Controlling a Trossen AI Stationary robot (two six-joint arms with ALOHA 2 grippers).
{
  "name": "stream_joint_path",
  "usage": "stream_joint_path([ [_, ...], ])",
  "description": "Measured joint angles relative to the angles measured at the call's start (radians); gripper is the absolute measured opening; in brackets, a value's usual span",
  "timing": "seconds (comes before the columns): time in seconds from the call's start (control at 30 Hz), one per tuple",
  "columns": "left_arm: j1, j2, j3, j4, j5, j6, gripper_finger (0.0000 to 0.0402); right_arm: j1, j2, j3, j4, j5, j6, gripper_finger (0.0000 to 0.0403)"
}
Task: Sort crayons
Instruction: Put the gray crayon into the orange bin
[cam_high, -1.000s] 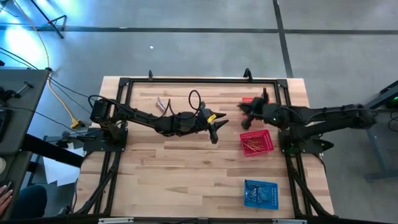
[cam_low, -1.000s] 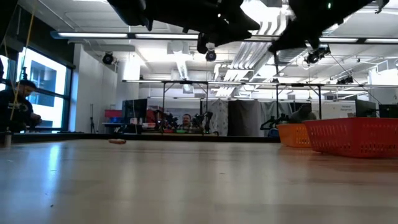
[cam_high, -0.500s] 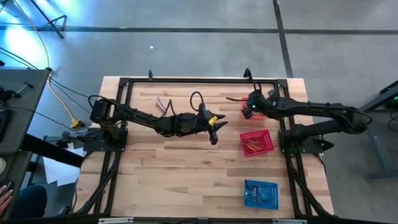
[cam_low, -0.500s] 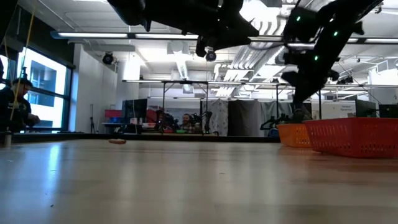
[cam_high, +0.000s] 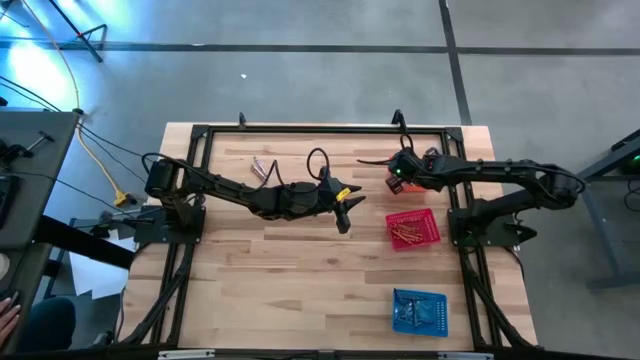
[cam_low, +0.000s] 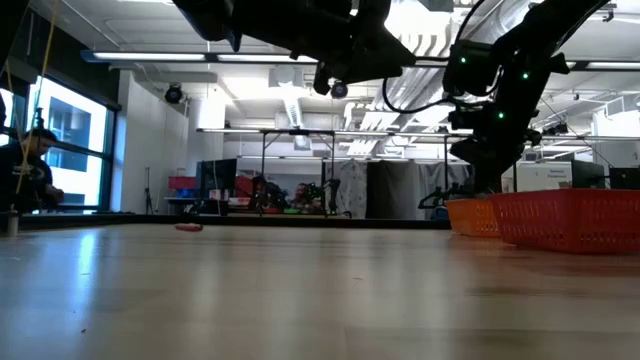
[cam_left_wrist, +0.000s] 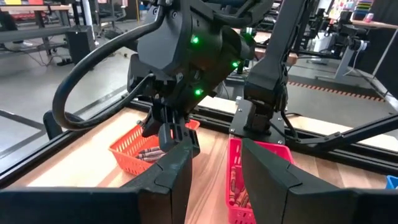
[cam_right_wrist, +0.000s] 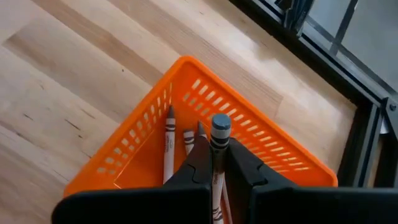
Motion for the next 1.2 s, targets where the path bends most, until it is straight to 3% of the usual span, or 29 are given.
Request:
stream_joint_path([
  [0.4,0.000,0.000,0.000,0.000,0.000,0.000,0.0125,0.000,0.000,0.000,-0.010,-0.067,-0.011,0.0014],
  [0.83,0.000,0.000,0.000,-0.064,0.000,-0.011,0.0125,0.000,-0.003,0.003,-0.040,-0.082,-0.029,0.0107],
  [1.0,0.013,-0.011,0.001,-0.295,-0.100,-0.030,0.0125,0.016,-0.068,0.107,-0.096,-0.079,-0.058,0.0105],
  [1.1,0.051,-0.026,0.001,-0.527,-0.215,-0.098,0.0125,0.057,-0.131,0.184,-0.096,-0.080,-0.106,0.0101],
  [1.2,0.107,-0.025,0.000,-0.806,-0.261,-0.211,0.0125,0.106,-0.189,0.239,-0.091,-0.080,-0.148,0.0099],
])
